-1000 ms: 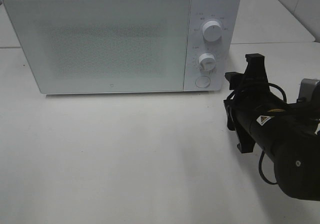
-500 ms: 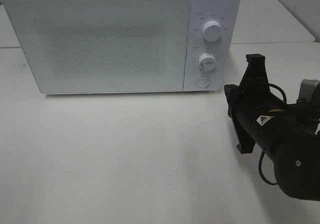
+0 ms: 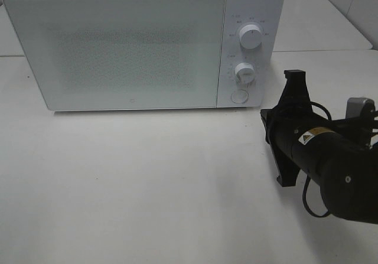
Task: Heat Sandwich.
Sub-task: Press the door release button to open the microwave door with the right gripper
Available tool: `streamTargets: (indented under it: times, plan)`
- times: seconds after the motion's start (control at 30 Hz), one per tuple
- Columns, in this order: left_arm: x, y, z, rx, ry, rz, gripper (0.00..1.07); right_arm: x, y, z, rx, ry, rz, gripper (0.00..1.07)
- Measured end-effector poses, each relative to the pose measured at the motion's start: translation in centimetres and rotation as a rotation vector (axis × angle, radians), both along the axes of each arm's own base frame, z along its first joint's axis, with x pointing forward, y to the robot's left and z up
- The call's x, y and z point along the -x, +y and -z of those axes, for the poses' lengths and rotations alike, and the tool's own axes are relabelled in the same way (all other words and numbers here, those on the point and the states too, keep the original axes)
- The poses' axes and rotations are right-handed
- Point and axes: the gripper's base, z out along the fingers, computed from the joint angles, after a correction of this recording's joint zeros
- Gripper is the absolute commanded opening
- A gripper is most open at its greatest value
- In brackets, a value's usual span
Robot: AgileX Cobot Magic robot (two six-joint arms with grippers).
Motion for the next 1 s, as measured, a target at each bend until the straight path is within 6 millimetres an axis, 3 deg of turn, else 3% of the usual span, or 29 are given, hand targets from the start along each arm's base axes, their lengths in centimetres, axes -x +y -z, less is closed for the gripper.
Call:
streamTargets:
  times: [0.27,0.4,0.73,1.0]
  plan:
    - [0.0,0.0,0.0,0.000,0.000,0.000,0.98,-1.5,-0.3,-0.4,0.002,0.012,-0.003,0.00]
    - [0.0,0.0,0.0,0.000,0.000,0.000,0.98,-2.1,-0.4,0.1,0.014,0.020,0.007,0.00]
    - [0.0,0.0,0.0,0.000,0.000,0.000,0.98,-4.5,1.5,2.3,0.005,0.041,-0.026,0.00]
    - [0.0,0.0,0.0,0.000,0.000,0.000,0.98,-7.8,1.7,3.3,-0.005,0.037,-0.026,0.00]
